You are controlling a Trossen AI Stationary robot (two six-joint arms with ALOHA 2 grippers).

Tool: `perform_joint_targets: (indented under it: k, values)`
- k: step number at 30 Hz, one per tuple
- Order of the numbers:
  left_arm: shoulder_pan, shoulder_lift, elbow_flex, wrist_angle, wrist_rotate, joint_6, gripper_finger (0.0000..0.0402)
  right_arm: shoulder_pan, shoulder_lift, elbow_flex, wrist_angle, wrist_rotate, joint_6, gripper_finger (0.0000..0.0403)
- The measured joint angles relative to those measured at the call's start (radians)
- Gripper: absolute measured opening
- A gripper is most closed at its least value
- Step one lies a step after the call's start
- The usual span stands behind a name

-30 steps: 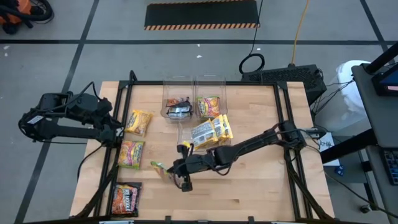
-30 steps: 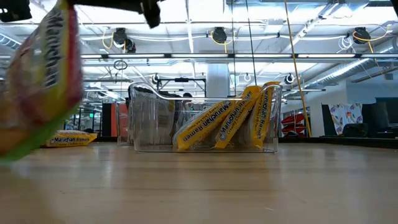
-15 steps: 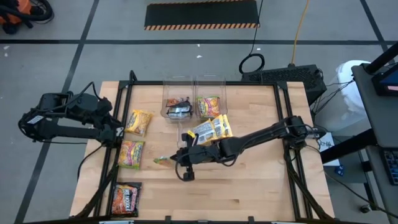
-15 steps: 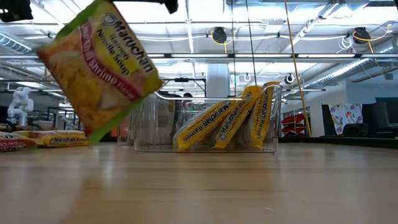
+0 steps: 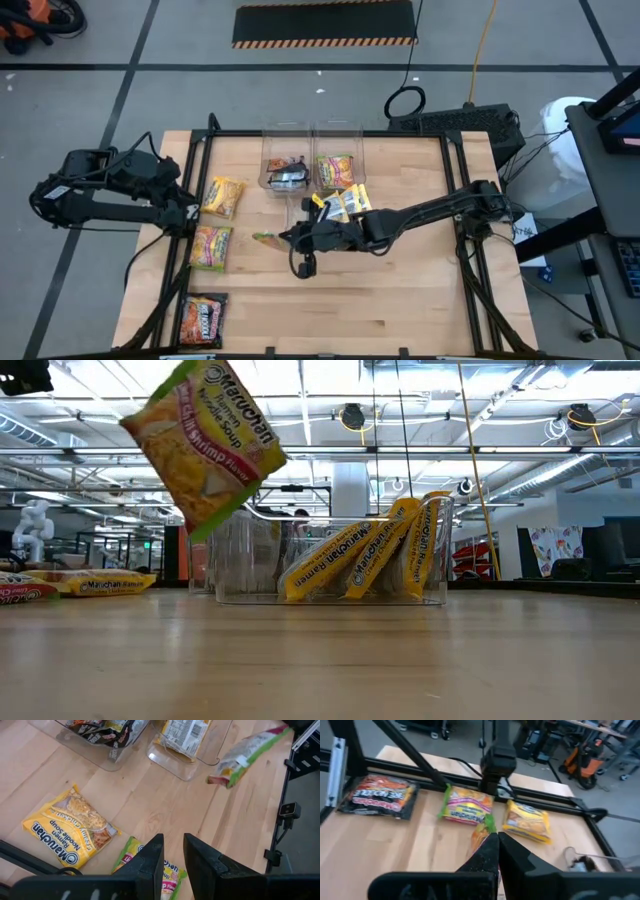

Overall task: Sort Maruchan noodles
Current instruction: Put the green noodle pack into the top right transparent bin

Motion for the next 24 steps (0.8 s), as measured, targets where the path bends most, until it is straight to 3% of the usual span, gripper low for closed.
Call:
perform_joint_targets:
  k: [24]
  values:
    - [0.0,0.0,0.0,0.0,0.0,-0.005,0.0079,-0.155,-0.166,0.0,-0.181,0.027,-0.147,0.0]
